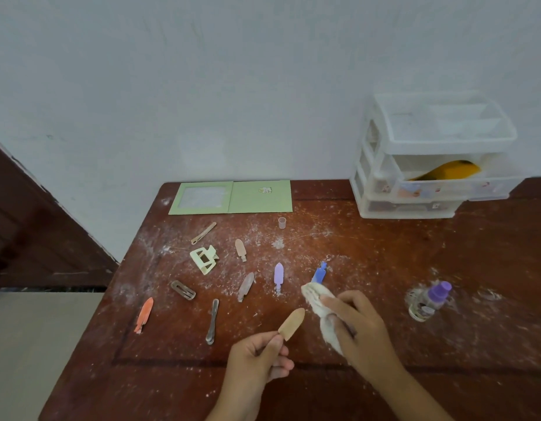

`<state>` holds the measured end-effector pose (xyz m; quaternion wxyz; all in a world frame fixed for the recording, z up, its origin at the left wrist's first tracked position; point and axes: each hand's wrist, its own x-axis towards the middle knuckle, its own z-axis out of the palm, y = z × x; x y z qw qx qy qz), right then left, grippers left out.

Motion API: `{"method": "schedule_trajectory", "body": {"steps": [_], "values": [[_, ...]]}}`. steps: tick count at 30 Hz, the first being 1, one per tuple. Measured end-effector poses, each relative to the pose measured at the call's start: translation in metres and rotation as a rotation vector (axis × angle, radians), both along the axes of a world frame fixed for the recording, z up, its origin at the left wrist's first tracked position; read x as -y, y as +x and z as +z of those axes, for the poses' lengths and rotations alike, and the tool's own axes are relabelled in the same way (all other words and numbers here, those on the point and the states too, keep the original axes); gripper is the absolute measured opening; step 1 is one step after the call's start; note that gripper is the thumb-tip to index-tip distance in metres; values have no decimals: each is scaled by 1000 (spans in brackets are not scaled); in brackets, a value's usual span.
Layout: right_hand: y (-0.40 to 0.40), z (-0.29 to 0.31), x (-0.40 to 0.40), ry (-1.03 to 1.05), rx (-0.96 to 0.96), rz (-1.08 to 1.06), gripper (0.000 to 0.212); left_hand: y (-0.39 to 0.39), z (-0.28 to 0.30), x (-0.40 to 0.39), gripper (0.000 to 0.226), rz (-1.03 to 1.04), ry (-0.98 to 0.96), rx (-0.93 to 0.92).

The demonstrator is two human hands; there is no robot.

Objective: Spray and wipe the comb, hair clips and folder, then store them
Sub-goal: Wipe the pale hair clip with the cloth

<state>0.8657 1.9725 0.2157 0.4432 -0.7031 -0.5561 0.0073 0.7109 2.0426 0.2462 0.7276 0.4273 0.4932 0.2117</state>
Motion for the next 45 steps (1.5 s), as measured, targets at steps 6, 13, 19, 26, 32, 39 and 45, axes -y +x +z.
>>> {"method": "schedule_trajectory", "body": {"steps": [6,13,19,26,32,39,45], "values": [[-32,5,-4,85,159,170,33,-1,10,-1,34,-95,28,42],[-28,3,-4,18,215,62,27,2,10,1,32,-34,-10,96],[-19,17,-4,-63,217,12,30,1,13,5,33,-57,14,96],[-24,7,4,-162,183,112,79,3,16,6,32,-68,32,86],[-23,23,-2,-203,140,48,46,6,15,5,30,-55,18,85],[29,30,3,-66,-383,-314,33,10,15,-1,22,65,-69,125],[21,29,9,-88,-586,-173,33,8,17,-7,24,108,-148,185]]}}
